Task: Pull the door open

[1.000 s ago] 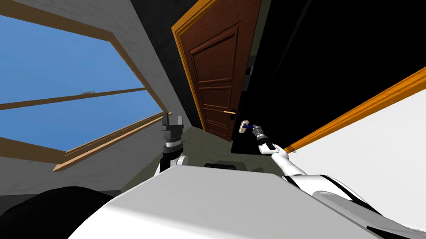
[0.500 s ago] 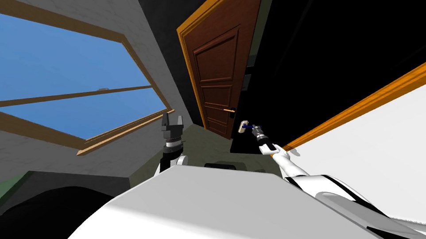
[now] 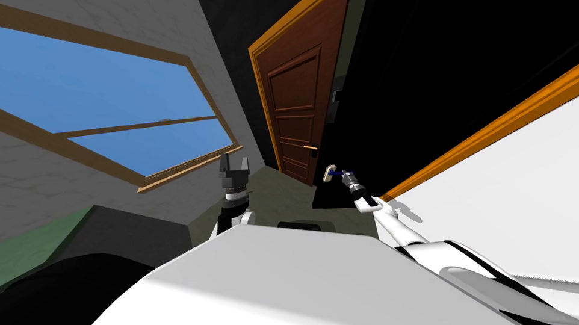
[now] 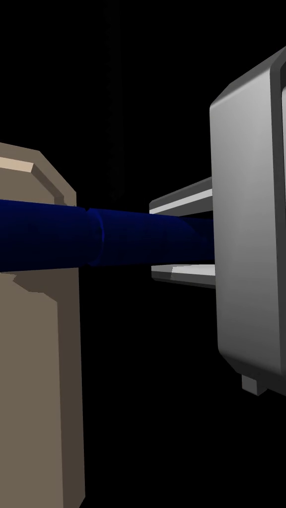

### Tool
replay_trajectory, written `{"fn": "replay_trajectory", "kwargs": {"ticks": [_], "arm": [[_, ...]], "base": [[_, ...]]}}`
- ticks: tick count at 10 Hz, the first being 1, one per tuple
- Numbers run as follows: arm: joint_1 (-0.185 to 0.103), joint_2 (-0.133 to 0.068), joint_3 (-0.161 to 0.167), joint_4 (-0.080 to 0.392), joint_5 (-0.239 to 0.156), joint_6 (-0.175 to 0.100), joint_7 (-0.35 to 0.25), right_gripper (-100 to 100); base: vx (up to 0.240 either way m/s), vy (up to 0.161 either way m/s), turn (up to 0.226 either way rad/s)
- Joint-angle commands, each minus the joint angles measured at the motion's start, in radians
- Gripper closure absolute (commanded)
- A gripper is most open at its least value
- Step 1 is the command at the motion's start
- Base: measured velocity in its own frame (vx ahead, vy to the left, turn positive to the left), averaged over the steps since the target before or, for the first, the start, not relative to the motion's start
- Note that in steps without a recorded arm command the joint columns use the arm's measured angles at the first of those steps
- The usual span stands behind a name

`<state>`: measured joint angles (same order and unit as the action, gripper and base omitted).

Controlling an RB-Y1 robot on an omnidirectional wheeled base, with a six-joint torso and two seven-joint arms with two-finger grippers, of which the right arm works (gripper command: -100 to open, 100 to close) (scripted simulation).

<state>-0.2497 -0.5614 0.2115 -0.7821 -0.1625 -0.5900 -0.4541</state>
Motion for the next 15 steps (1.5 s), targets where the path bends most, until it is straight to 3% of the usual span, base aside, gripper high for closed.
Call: {"fn": "replay_trajectory", "kwargs": {"ticks": [1,3,4,5,7,9,12,13,14,15], "arm": [[0.01,-0.006,0.03,-0.016,0.006,-0.019,-0.022,100],[0.019,-0.019,0.053,-0.029,0.01,-0.031,-0.043,100],[0.02,-0.025,0.035,-0.031,0.005,-0.02,-0.034,100],[0.043,-0.052,0.068,-0.046,0.009,-0.055,-0.063,100],[0.054,-0.068,0.086,-0.055,0.012,-0.076,-0.079,100],[0.078,-0.102,0.125,-0.075,0.016,-0.12,-0.113,100],[0.096,-0.128,0.154,-0.09,0.019,-0.154,-0.139,100],[0.093,-0.128,0.142,-0.081,0.017,-0.142,-0.132,100],[0.105,-0.146,0.159,-0.077,0.017,-0.176,-0.146,100],[0.109,-0.152,0.164,-0.077,0.016,-0.187,-0.151,100]], "base": [[-0.189,-0.104,0.101],[-0.207,-0.106,0.076],[-0.087,-0.047,0.003],[-0.163,-0.061,0.099],[-0.177,-0.107,0.07],[-0.177,-0.112,0.086],[-0.124,-0.098,0.042],[-0.053,-0.041,0.0],[-0.101,-0.075,0.12],[-0.158,-0.099,0.133]]}}
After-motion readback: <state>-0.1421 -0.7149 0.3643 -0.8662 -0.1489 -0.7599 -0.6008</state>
